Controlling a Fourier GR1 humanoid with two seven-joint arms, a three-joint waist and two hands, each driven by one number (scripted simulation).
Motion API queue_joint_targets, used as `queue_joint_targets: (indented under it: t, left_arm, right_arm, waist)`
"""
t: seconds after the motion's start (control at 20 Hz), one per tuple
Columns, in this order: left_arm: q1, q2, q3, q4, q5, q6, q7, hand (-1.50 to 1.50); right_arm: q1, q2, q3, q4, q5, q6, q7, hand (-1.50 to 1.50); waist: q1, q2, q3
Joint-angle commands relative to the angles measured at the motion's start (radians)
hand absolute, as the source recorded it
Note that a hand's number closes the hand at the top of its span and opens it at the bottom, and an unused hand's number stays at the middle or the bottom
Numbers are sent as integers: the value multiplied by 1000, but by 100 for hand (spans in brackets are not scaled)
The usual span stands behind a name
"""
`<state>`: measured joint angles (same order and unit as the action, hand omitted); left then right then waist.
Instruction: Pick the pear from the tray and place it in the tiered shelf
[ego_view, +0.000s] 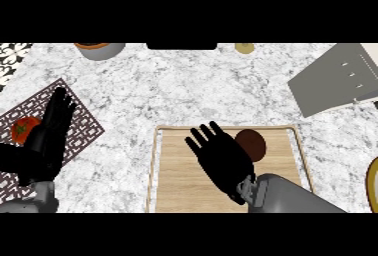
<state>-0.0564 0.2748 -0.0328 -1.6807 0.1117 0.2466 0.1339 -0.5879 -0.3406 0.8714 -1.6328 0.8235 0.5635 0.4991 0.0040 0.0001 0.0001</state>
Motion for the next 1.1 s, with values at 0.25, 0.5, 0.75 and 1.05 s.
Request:
queue_joint_targets:
  t: [0.25,0.5,0.75,1.05]
  left_arm:
    - [-4,-43,17,41,-25,-42,-35,0]
    - [17,-59,36,8,-43,-42,-12,0]
    - [17,-52,42,-54,-61,-46,37,0]
    - [-6,-63,34,-64,-84,-40,70,0]
  right_arm:
    - [36,34,-105,109,122,-29,-212,-150]
    - [150,57,-94,91,221,-70,-247,-150]
    - [129,133,-117,236,278,-61,-268,-150]
    - [84,106,-91,335,375,-155,-400,150]
  waist:
    - [1,1,0]
    - [-2,0,0]
    - [1,0,0]
    - [6,1,0]
